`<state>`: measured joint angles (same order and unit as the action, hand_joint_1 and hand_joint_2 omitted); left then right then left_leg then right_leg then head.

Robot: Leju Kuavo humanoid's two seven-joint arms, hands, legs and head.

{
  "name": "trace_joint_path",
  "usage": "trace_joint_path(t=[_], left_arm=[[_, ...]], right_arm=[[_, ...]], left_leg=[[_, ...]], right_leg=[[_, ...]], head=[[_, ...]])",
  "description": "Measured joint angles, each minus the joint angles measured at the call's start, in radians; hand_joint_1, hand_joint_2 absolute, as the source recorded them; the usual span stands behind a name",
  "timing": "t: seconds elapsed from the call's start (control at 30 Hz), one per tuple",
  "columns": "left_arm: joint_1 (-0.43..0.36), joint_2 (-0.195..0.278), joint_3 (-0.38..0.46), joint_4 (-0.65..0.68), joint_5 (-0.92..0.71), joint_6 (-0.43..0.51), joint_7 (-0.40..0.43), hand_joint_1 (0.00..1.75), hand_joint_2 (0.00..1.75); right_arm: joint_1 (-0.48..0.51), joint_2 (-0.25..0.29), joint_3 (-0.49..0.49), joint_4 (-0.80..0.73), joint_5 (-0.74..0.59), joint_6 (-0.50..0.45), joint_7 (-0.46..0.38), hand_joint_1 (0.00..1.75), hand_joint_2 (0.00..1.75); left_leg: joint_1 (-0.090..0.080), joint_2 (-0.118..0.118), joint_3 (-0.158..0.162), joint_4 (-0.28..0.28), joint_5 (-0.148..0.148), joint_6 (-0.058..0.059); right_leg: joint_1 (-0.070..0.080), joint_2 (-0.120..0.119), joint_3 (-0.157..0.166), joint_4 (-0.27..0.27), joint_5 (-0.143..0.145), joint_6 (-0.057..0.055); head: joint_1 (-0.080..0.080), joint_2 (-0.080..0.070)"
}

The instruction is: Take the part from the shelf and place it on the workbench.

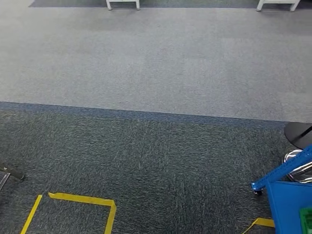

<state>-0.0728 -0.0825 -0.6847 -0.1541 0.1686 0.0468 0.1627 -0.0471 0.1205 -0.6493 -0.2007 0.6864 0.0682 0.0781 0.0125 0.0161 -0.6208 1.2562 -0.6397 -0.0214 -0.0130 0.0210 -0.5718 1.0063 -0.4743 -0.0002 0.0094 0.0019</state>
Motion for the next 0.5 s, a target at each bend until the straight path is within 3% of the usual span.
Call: trace_joint_path(t=[0.03, 0.07, 0.1, 0.17, 0.2, 0.23, 0.3, 0.33, 0.4, 0.43, 0.5], left_arm=[[0.000, 0.000, -0.002, 0.000, 0.000, 0.003, 0.003, 0.00, 0.00], [0.000, 0.000, -0.003, 0.000, -0.001, 0.009, 0.005, 0.00, 0.00], [0.000, 0.001, -0.005, 0.000, -0.003, 0.021, 0.004, 0.00, 0.00], [0.000, 0.004, -0.011, 0.000, -0.015, 0.054, -0.007, 0.00, 0.00], [-0.001, 0.005, -0.014, 0.000, -0.021, 0.071, -0.016, 0.00, 0.00], [-0.001, 0.007, -0.017, 0.001, -0.026, 0.083, -0.023, 0.00, 0.00], [-0.004, 0.007, -0.022, 0.001, -0.032, 0.095, -0.030, 0.00, 0.00], [-0.005, 0.007, -0.026, 0.001, -0.034, 0.096, -0.030, 0.00, 0.00], [-0.004, 0.007, -0.033, 0.001, -0.036, 0.093, -0.028, 0.00, 0.00], [-0.003, 0.006, -0.035, 0.001, -0.036, 0.088, -0.026, 0.00, 0.00], [0.002, 0.005, -0.039, 0.001, -0.036, 0.080, -0.021, 0.00, 0.00]], right_arm=[[0.001, 0.000, 0.000, 0.000, 0.003, -0.007, -0.002, 0.00, 0.00], [0.003, 0.000, 0.000, 0.000, 0.008, -0.015, -0.005, 0.00, 0.00], [0.004, 0.000, 0.000, 0.000, 0.014, -0.024, -0.008, 0.00, 0.00], [0.005, 0.001, 0.000, 0.000, 0.024, -0.034, -0.015, 0.00, 0.00], [0.004, 0.001, 0.000, 0.001, 0.027, -0.035, -0.017, 0.00, 0.00], [0.003, 0.002, 0.000, 0.001, 0.028, -0.035, -0.019, 0.00, 0.00], [0.004, 0.003, 0.000, 0.002, 0.028, -0.034, -0.021, 0.00, 0.00], [0.007, 0.003, 0.000, 0.002, 0.026, -0.034, -0.022, 0.00, 0.00], [0.011, 0.003, -0.003, 0.002, 0.022, -0.033, -0.020, 0.00, 0.00], [0.010, 0.003, -0.005, 0.002, 0.022, -0.032, -0.018, 0.00, 0.00], [0.006, 0.003, -0.007, 0.002, 0.035, -0.028, -0.014, 0.00, 0.00]], left_leg=[[-0.002, -0.003, -0.016, 0.028, 0.001, 0.005], [-0.006, -0.006, -0.016, 0.019, 0.022, 0.012], [-0.010, -0.012, 0.001, -0.026, 0.059, 0.021], [-0.019, -0.057, 0.052, -0.156, 0.132, 0.044], [-0.022, -0.079, 0.072, -0.206, 0.150, 0.053], [-0.024, -0.095, 0.082, -0.234, 0.155, 0.059], [-0.025, -0.086, 0.090, -0.255, 0.153, 0.062], [-0.023, -0.074, 0.095, -0.266, 0.158, 0.062], [-0.018, -0.049, 0.105, -0.290, 0.169, 0.061], [-0.018, -0.035, 0.108, -0.296, 0.171, 0.061], [-0.018, -0.007, 0.107, -0.296, 0.170, 0.060]], right_leg=[[0.003, 0.014, 0.000, 0.000, 0.000, -0.002], [0.006, 0.028, 0.002, 0.000, 0.001, -0.002], [0.009, 0.042, 0.004, 0.000, 0.001, -0.003], [0.011, 0.067, 0.005, 0.001, 0.002, -0.003], [0.010, 0.079, 0.003, 0.002, 0.003, 0.000], [0.008, 0.089, -0.001, 0.001, 0.005, 0.004], [0.004, 0.108, -0.009, -0.003, 0.012, 0.015], [0.004, 0.101, -0.014, -0.003, 0.012, 0.019], [0.008, 0.054, -0.042, 0.042, -0.017, 0.026], [0.008, 0.024, -0.069, 0.093, -0.045, 0.029], [0.003, -0.005, -0.132, 0.217, -0.100, 0.041]], head=[[0.000, 0.000], [0.000, 0.000], [0.000, 0.000], [0.001, 0.000], [0.000, 0.000], [-0.001, 0.000], [-0.004, 0.000], [-0.005, 0.000], [-0.001, 0.000], [0.001, 0.000], [0.002, 0.000]])
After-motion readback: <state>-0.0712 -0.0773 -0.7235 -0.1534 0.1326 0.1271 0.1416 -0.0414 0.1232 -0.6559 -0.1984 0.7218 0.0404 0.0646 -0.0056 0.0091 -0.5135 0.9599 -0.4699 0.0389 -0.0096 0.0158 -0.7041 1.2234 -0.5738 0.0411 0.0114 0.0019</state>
